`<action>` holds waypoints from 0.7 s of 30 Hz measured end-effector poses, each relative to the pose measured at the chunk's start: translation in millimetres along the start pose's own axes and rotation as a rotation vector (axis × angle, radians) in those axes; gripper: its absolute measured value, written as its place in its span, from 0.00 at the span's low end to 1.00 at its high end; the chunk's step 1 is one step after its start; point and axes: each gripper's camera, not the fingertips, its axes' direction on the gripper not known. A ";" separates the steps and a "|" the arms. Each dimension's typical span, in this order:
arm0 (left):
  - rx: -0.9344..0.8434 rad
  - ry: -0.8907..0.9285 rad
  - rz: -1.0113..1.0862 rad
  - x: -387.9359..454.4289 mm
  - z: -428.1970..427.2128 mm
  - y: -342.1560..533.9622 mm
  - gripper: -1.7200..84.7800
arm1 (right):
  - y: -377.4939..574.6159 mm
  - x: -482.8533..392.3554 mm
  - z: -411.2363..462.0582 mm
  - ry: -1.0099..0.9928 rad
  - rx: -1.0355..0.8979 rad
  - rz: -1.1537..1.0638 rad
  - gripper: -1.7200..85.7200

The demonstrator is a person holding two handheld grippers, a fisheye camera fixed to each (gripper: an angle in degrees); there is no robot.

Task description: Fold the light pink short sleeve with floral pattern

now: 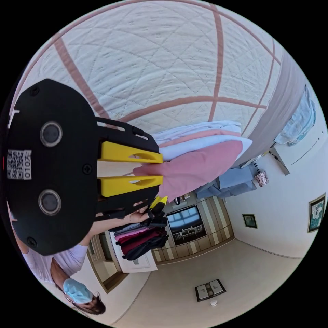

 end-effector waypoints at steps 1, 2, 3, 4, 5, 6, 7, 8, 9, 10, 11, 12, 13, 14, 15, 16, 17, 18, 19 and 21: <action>0.014 -0.045 0.021 9.2 -6.2 7.8 0.08 | 18.7 -25.7 -15.0 0.104 -0.004 -0.050 0.10; 0.053 -0.140 0.082 32.1 -21.8 27.8 0.07 | 30.1 -39.4 -22.1 0.145 -0.007 -0.078 0.10; 0.098 -0.261 0.170 61.6 -38.4 54.0 0.07 | 59.1 -71.0 -37.5 0.212 -0.005 -0.141 0.10; 0.111 -0.326 0.226 78.3 -45.8 68.8 0.07 | 93.3 -105.0 -51.2 0.266 -0.003 -0.210 0.10; 0.120 -0.466 0.339 112.4 -59.0 101.4 0.06 | 111.5 -121.8 -57.4 0.286 -0.009 -0.240 0.10; 0.125 -0.608 0.433 144.0 -72.1 137.7 0.06 | 150.1 -152.9 -69.9 0.301 -0.016 -0.291 0.10; 0.136 -0.677 0.467 157.8 -79.4 157.0 0.06 | 190.0 -179.6 -82.3 0.287 -0.017 -0.333 0.10; 0.184 -0.804 0.503 180.1 -95.7 198.1 0.05 | 209.9 -190.4 -88.0 0.273 -0.010 -0.345 0.10; 0.248 -0.892 0.510 194.4 -112.6 239.7 0.05 | 248.5 -208.5 -96.6 0.239 0.010 -0.358 0.09; 0.275 -0.917 0.504 198.7 -120.9 259.4 0.04 | 283.3 -223.8 -101.4 0.205 0.025 -0.371 0.08; 0.301 -0.933 0.491 202.6 -136.1 296.7 0.04 | 299.0 -230.8 -102.7 0.189 0.036 -0.372 0.07; 0.296 -0.938 0.468 201.2 -148.7 328.3 0.03 | 326.8 -245.6 -103.8 0.155 0.055 -0.378 0.07; 0.297 -0.947 0.449 199.2 -154.9 342.7 0.03 | 348.1 -261.2 -104.9 0.121 0.061 -0.380 0.06; 0.308 -0.988 0.426 195.5 -166.6 369.6 0.03 | 356.5 -269.4 -106.2 0.111 0.064 -0.376 0.06; 0.336 -1.059 0.417 192.4 -178.3 392.8 0.03 | 371.0 -287.3 -110.3 0.103 0.087 -0.381 0.05; 0.352 -1.102 0.418 191.3 -184.4 402.4 0.03 | 382.6 -306.6 -115.4 0.108 0.121 -0.397 0.05; 0.376 -1.193 0.420 188.9 -196.3 415.4 0.04 | 386.9 -316.3 -117.9 0.115 0.134 -0.405 0.05; 0.407 -1.280 0.406 184.0 -209.2 420.2 0.06 | 392.5 -335.4 -122.7 0.130 0.150 -0.426 0.05; 0.423 -1.316 0.395 180.0 -215.9 419.7 0.08 | 394.8 -353.5 -126.9 0.142 0.153 -0.451 0.05; 0.458 -1.407 0.283 150.3 -244.3 400.2 0.14 | 393.8 -378.5 -132.5 0.152 0.139 -0.482 0.05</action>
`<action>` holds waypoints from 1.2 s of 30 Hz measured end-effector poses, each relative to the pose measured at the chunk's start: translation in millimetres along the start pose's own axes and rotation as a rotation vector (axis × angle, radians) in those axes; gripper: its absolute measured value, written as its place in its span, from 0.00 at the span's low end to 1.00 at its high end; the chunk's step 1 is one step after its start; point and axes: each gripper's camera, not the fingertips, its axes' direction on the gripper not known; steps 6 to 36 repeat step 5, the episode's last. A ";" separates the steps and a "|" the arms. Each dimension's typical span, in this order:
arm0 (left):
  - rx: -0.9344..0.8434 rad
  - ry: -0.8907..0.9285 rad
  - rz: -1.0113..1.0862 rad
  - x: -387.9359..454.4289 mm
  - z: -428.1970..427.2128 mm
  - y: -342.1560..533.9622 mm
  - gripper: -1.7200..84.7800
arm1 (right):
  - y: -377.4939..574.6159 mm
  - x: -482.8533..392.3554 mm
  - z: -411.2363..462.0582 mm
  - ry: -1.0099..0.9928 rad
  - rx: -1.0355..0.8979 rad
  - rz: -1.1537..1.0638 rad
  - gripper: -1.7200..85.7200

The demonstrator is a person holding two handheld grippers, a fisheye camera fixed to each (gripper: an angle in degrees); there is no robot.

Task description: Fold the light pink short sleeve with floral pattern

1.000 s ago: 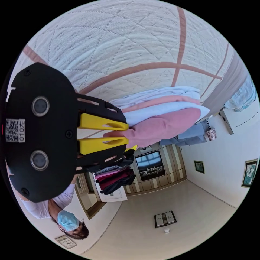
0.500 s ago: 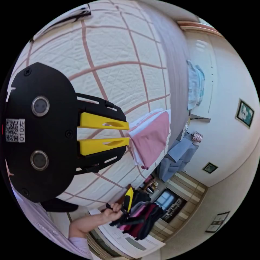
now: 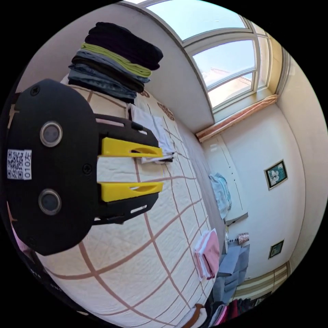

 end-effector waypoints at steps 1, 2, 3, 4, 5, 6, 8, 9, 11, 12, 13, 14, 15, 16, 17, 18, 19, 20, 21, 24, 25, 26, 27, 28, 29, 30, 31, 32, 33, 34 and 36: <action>-0.019 -0.004 -0.009 -7.0 11.5 -3.5 0.14 | -8.4 -12.3 -5.5 0.004 -0.005 -0.021 0.05; -0.060 0.014 -0.018 -19.7 36.0 -11.6 0.16 | -12.1 -18.1 -8.4 0.008 -0.007 -0.030 0.05; -0.109 0.031 -0.017 -31.0 61.3 -21.5 0.16 | -18.3 -28.8 -14.2 0.019 -0.010 -0.040 0.05; -0.130 0.033 -0.029 -36.7 73.0 -25.9 0.17 | -22.2 -38.3 -20.0 0.030 -0.009 -0.044 0.05; -0.165 0.047 -0.062 -48.0 95.0 -34.0 0.17 | -23.1 -42.5 -22.8 0.035 -0.006 -0.045 0.05; -0.165 0.047 -0.062 -48.0 95.0 -34.0 0.17 | -23.1 -42.5 -22.8 0.035 -0.006 -0.045 0.05; -0.165 0.047 -0.062 -48.0 95.0 -34.0 0.17 | -23.1 -42.5 -22.8 0.035 -0.006 -0.045 0.05; -0.165 0.047 -0.062 -48.0 95.0 -34.0 0.17 | -23.1 -42.5 -22.8 0.035 -0.006 -0.045 0.05; -0.165 0.047 -0.062 -48.0 95.0 -34.0 0.17 | -23.1 -42.5 -22.8 0.035 -0.006 -0.045 0.05; -0.165 0.047 -0.062 -48.0 95.0 -34.0 0.17 | -23.1 -42.5 -22.8 0.035 -0.006 -0.045 0.05; -0.165 0.047 -0.062 -48.0 95.0 -34.0 0.17 | -23.1 -42.5 -22.8 0.035 -0.006 -0.045 0.05; -0.165 0.047 -0.062 -48.0 95.0 -34.0 0.17 | -23.1 -42.5 -22.8 0.035 -0.006 -0.045 0.05; -0.165 0.047 -0.062 -48.0 95.0 -34.0 0.17 | -23.1 -42.5 -22.8 0.035 -0.006 -0.045 0.05; -0.165 0.047 -0.062 -48.0 95.0 -34.0 0.17 | -23.1 -42.5 -22.8 0.035 -0.006 -0.045 0.05; -0.165 0.047 -0.062 -48.0 95.0 -34.0 0.17 | -23.1 -42.5 -22.8 0.035 -0.006 -0.045 0.05; -0.165 0.047 -0.062 -48.0 95.0 -34.0 0.17 | -23.1 -42.5 -22.8 0.035 -0.006 -0.045 0.05; -0.165 0.047 -0.062 -48.0 95.0 -34.0 0.17 | -23.1 -42.5 -22.8 0.035 -0.006 -0.045 0.05; -0.165 0.047 -0.062 -48.0 95.0 -34.0 0.17 | -23.1 -42.5 -22.8 0.035 -0.006 -0.045 0.05; -0.165 0.047 -0.062 -48.0 95.0 -34.0 0.17 | -23.1 -42.5 -22.8 0.035 -0.006 -0.045 0.05; -0.165 0.047 -0.062 -48.0 95.0 -34.0 0.17 | -23.1 -42.5 -22.8 0.035 -0.006 -0.045 0.05; -0.165 0.047 -0.062 -48.0 95.0 -34.0 0.17 | -23.1 -42.5 -22.8 0.035 -0.006 -0.045 0.05; -0.165 0.047 -0.062 -48.0 95.0 -34.0 0.17 | -23.1 -42.5 -22.8 0.035 -0.006 -0.045 0.05; -0.165 0.047 -0.062 -48.0 95.0 -34.0 0.17 | -23.1 -42.5 -22.8 0.035 -0.006 -0.045 0.05; -0.165 0.047 -0.062 -48.0 95.0 -34.0 0.17 | -23.1 -42.5 -22.8 0.035 -0.006 -0.045 0.05; -0.165 0.047 -0.062 -48.0 95.0 -34.0 0.17 | -23.1 -42.5 -22.8 0.035 -0.006 -0.045 0.05; -0.165 0.047 -0.062 -48.0 95.0 -34.0 0.17 | -23.1 -42.5 -22.8 0.035 -0.006 -0.045 0.05; -0.165 0.047 -0.062 -48.0 95.0 -34.0 0.17 | -23.1 -42.5 -22.8 0.035 -0.006 -0.045 0.05; -0.165 0.047 -0.062 -48.0 95.0 -34.0 0.17 | -23.1 -42.5 -22.8 0.035 -0.006 -0.045 0.05; -0.165 0.047 -0.062 -48.0 95.0 -34.0 0.17 | -23.1 -42.5 -22.8 0.035 -0.006 -0.045 0.05; -0.165 0.047 -0.062 -48.0 95.0 -34.0 0.17 | -23.1 -42.5 -22.8 0.035 -0.006 -0.045 0.05; -0.165 0.047 -0.062 -48.0 95.0 -34.0 0.17 | -23.1 -42.5 -22.8 0.035 -0.006 -0.045 0.05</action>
